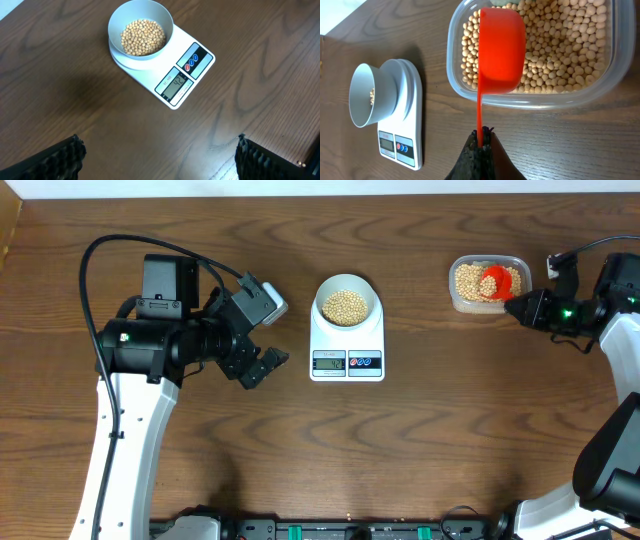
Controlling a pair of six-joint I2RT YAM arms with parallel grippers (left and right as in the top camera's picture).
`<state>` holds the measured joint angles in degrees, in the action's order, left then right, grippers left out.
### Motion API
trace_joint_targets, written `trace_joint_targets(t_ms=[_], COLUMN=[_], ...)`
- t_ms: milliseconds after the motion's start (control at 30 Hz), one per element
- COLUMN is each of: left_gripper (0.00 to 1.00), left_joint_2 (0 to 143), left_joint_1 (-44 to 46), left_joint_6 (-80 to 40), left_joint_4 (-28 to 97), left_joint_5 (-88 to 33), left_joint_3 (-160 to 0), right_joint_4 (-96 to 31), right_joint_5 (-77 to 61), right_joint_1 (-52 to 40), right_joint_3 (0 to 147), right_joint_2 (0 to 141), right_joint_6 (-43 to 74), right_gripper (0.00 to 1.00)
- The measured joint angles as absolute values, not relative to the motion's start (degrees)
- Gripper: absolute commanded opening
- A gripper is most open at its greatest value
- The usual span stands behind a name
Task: Scoop item into bowl and weigh 50g on scale
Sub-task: 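Scoop soybeans from the tub with the right gripper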
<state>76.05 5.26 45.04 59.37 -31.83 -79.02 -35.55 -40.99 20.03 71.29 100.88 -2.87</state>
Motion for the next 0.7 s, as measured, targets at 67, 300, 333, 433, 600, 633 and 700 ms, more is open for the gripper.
trace_joint_targets(t_ms=[67, 300, 333, 433, 600, 633, 700], left_gripper=[0.98, 0.98, 0.98, 0.98, 0.98, 0.98, 0.98], left_joint_2=[76.05, 76.05, 76.05, 76.05, 76.05, 76.05, 76.05], left_joint_1=[5.26, 5.26, 5.26, 5.26, 5.26, 5.26, 5.26], left_joint_6=[45.04, 45.04, 45.04, 45.04, 45.04, 45.04, 45.04], left_joint_4=[59.37, 59.37, 59.37, 59.37, 59.37, 59.37, 59.37], left_joint_5=[-31.83, -31.83, -31.83, -31.83, -31.83, -31.83, -31.83], left_joint_3=[-79.02, -79.02, -79.02, -79.02, -79.02, -79.02, -79.02], right_joint_4=[-35.55, -35.57, -35.62, -35.77, -36.12, -36.25, -36.47], right_joint_5=[-41.25, -43.35, -43.64, -44.97, -46.68, -46.83, -47.37], right_joint_1=[20.03, 20.03, 20.03, 20.1, 21.15, 21.52, 22.24], right_joint_3=[71.29, 71.29, 71.29, 71.29, 71.29, 71.29, 71.29], right_joint_2=[100.88, 100.88, 100.88, 100.88, 100.88, 100.88, 100.88], right_joint_6=[-2.87, -2.85, -2.87, -2.85, -2.72, -2.68, -2.66], right_gripper=[0.01, 0.01, 0.01, 0.01, 0.01, 0.01, 0.01])
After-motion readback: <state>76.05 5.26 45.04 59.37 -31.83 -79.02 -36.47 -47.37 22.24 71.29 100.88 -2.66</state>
